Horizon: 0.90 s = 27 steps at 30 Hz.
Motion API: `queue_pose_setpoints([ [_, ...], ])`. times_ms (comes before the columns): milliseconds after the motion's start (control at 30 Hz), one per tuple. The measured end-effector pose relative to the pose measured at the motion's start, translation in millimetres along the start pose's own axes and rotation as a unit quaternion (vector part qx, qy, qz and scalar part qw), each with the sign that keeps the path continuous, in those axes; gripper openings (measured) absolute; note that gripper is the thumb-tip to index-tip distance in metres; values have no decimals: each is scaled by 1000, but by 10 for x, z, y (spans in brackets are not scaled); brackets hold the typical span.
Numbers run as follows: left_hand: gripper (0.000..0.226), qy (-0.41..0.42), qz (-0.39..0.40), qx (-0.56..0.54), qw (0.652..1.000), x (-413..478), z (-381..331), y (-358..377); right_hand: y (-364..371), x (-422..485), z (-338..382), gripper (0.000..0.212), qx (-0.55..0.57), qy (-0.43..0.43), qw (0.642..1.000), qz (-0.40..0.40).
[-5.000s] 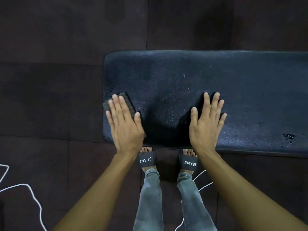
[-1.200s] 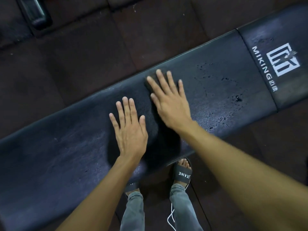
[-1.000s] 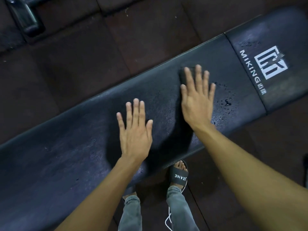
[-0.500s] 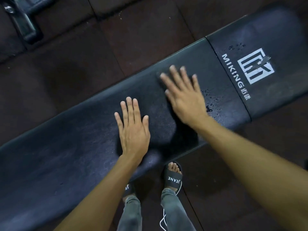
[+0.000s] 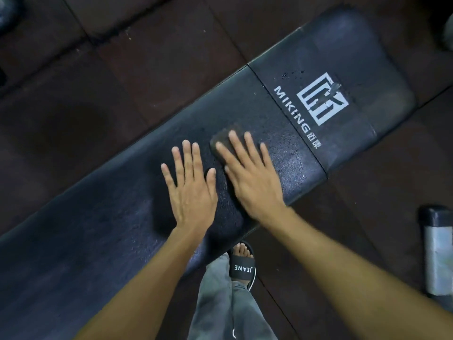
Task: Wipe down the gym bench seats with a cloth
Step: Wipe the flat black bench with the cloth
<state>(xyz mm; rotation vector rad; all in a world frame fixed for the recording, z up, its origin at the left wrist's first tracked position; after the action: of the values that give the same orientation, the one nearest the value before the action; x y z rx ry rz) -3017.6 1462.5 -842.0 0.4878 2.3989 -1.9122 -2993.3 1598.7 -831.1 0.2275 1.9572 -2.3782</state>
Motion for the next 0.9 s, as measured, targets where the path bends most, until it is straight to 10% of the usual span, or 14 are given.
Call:
queue_pose_setpoints([
  [300, 60, 34, 13, -12, 999, 194, -189, -37, -156, -494, -745, 53, 17, 240, 970, 26],
  [667, 59, -2, 11, -16, 1000, 286, -406, -5, -260, 1059, -555, 51, 17, 1, 999, 43],
  [900, 59, -9, 15, -26, 1000, 275, -420, -25, -259, 885, -611, 51, 27, 17, 999, -6],
])
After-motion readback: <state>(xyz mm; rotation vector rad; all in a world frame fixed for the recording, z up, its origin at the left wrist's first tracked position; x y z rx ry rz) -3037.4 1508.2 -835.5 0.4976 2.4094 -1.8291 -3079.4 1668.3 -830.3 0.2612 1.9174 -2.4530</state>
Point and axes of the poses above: each hand's wrist, its own x-axis towards the middle knuckle, its own y-axis out of the palm, z = x × y, the point moved 5 cm from there along x, towards the middle knuckle, and after that the axes turned 3 degrees about -x, right-handed, at the moved point
